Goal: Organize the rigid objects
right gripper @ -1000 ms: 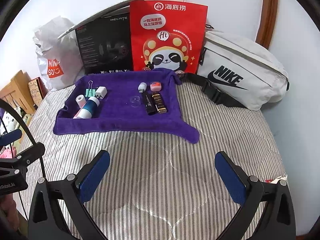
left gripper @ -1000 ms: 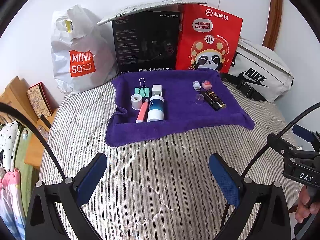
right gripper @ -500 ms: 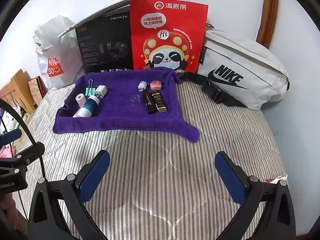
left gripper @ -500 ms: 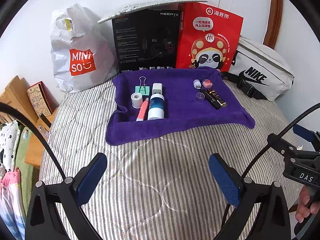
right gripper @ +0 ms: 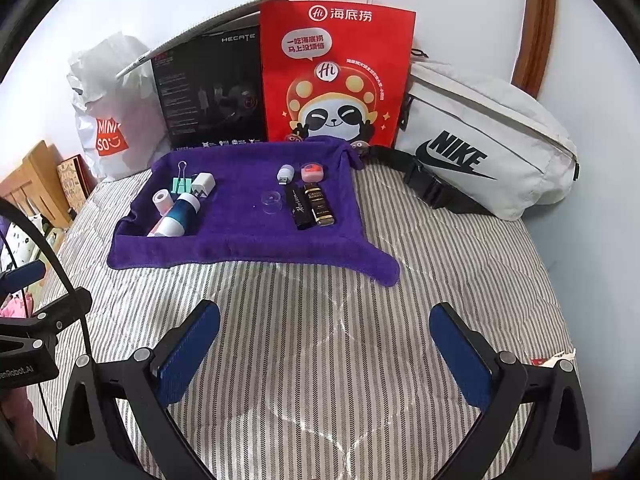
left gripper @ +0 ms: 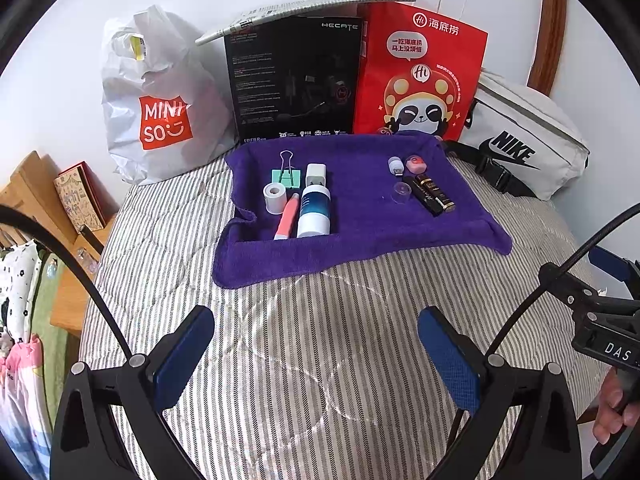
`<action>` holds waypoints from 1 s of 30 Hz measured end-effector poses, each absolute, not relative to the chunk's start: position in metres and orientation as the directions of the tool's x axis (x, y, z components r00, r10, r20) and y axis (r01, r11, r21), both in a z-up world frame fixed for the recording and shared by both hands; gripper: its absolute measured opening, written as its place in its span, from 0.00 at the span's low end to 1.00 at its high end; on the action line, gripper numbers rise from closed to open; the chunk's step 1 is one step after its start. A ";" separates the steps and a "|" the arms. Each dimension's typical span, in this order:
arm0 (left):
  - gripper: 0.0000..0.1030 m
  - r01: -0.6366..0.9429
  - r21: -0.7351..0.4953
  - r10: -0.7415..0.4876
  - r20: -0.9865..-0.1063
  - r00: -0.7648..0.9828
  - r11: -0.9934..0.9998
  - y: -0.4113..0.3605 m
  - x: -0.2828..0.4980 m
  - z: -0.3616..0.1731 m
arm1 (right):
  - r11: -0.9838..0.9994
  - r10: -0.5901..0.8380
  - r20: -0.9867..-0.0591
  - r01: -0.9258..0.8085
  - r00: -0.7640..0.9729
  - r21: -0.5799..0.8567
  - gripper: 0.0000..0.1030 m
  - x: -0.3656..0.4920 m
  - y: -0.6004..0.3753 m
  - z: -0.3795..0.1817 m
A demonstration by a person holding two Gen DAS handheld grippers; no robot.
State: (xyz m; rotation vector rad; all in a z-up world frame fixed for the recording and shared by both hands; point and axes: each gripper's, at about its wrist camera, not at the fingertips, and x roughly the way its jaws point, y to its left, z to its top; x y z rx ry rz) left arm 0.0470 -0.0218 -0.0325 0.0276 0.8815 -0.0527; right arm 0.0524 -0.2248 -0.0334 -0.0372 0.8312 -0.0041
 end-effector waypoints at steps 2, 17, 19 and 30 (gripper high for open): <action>1.00 0.056 0.002 -0.034 -0.772 0.634 0.998 -0.022 0.047 -0.032 | 0.999 -0.019 -0.738 -0.011 0.674 -0.036 1.00 0.052 -0.225 -0.033; 1.00 0.064 0.007 -0.035 -0.773 0.634 0.998 -0.023 0.046 -0.033 | 0.999 -0.023 -0.740 -0.011 0.672 -0.040 1.00 0.052 -0.224 -0.034; 1.00 0.065 0.008 -0.036 -0.771 0.636 0.998 -0.023 0.044 -0.033 | 0.999 -0.020 -0.742 -0.012 0.670 -0.039 1.00 0.052 -0.224 -0.035; 1.00 0.066 0.007 -0.036 -0.773 0.634 0.998 -0.020 0.045 -0.033 | 0.999 -0.021 -0.743 -0.013 0.669 -0.040 1.00 0.053 -0.223 -0.035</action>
